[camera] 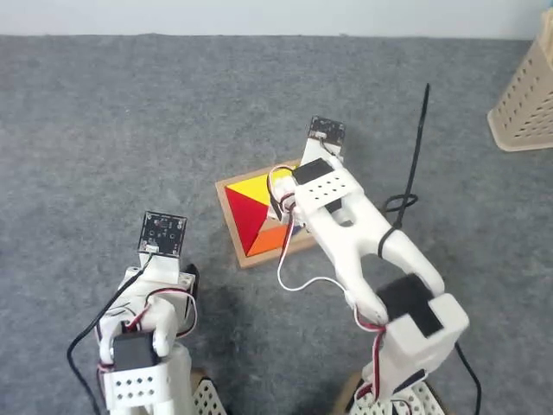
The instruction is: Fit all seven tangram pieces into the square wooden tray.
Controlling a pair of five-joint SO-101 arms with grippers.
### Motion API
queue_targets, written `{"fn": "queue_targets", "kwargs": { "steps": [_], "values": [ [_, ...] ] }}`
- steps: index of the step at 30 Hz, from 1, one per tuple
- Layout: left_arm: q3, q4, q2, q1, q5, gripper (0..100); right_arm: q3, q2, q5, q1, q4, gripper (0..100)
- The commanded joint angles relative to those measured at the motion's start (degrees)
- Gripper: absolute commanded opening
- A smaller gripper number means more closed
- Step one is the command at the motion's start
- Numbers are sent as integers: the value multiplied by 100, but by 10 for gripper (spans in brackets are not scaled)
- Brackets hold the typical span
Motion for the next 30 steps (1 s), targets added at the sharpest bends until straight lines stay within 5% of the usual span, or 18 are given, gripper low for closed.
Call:
{"fn": "queue_targets", "kwargs": {
  "steps": [1, 5, 9, 13, 30],
  "values": [
    [-66, 26, -35, 9, -26, 168, -167, -840, 114, 92, 136, 106],
    [-66, 26, -35, 9, -26, 168, 53, -1323, 1688, 92, -207, 1],
    [-66, 26, -35, 9, -26, 168, 431, -1411, 3877, 40, -848, 5],
    [-66, 26, -35, 9, -26, 168, 1029, -1411, 5196, -286, -1771, 7],
    [-66, 26, -35, 9, -26, 168, 580, -286, 5468, -127, -2114, 7]
  ]
}}
